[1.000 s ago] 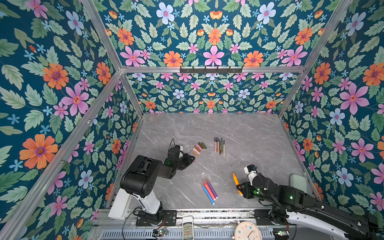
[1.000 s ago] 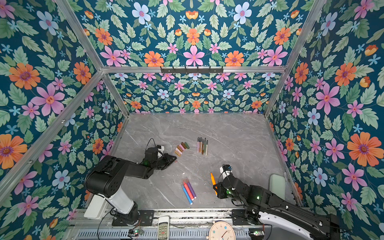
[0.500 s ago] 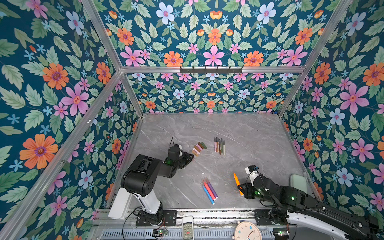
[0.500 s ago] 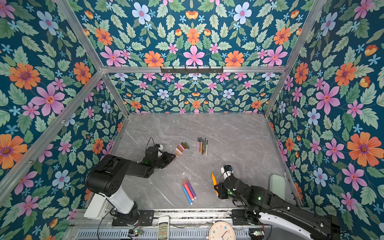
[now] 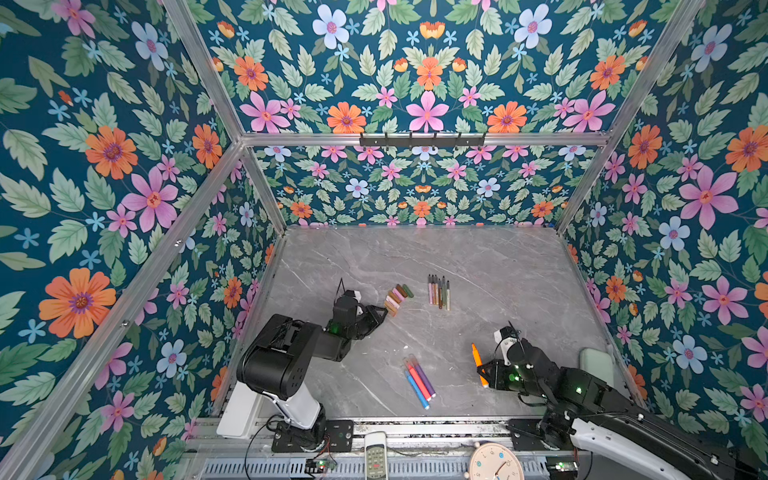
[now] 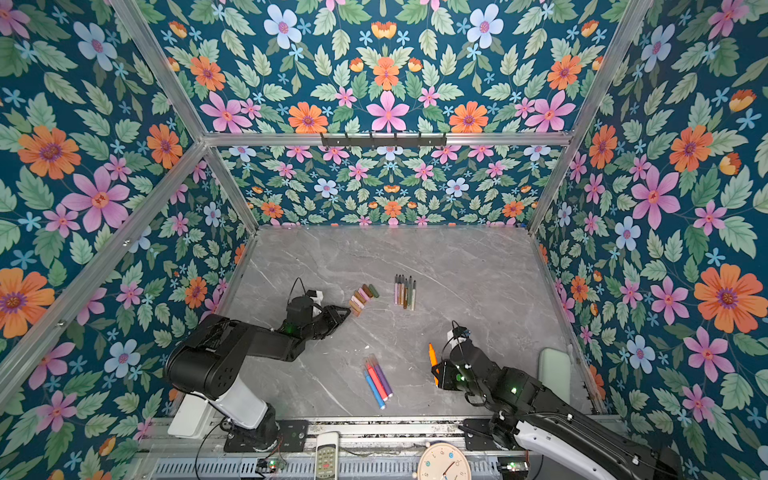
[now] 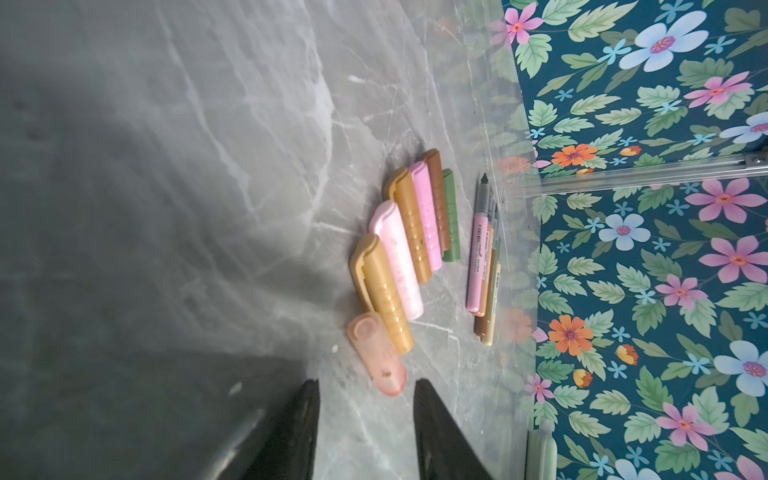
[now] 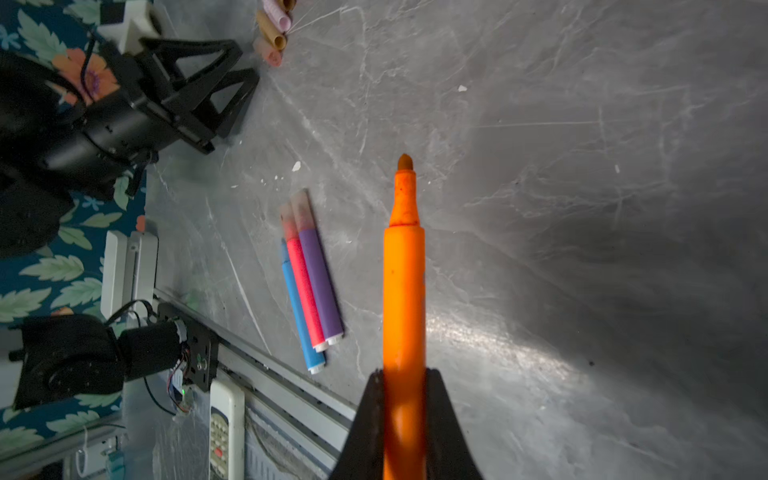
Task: Open the pen caps
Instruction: 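Place the cap by the caps with the left while the right carries the highlighter, then lower the uncapped orange highlighter beside the uncapped pens with the right gripper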
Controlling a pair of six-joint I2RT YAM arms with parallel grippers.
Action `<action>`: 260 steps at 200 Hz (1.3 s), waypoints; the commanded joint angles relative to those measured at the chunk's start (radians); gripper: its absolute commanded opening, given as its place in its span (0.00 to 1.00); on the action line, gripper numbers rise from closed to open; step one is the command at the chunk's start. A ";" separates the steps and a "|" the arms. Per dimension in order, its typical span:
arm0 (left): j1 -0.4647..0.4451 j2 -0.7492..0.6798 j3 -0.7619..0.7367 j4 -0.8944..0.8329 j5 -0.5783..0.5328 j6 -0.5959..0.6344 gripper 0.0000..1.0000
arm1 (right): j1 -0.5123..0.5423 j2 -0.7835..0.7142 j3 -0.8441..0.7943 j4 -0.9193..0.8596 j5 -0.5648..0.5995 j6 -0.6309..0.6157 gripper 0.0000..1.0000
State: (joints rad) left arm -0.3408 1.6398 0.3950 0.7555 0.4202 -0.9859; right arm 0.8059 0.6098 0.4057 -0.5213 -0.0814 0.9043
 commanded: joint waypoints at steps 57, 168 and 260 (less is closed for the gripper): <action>0.007 -0.182 -0.282 0.414 0.071 -0.018 0.39 | -0.491 0.457 0.121 0.338 -0.383 -0.207 0.00; 0.009 -0.141 -0.335 0.616 0.120 -0.027 0.39 | -0.499 1.136 0.665 0.362 -0.235 -0.368 0.00; 0.043 -0.100 -0.344 0.688 0.164 -0.048 0.40 | -0.496 1.280 0.716 0.414 -0.176 -0.291 0.00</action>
State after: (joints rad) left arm -0.3077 1.5192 0.0578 1.3605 0.5591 -1.0180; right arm 0.3077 1.8816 1.1286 -0.1349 -0.2722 0.5926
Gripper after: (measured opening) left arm 0.396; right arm 0.133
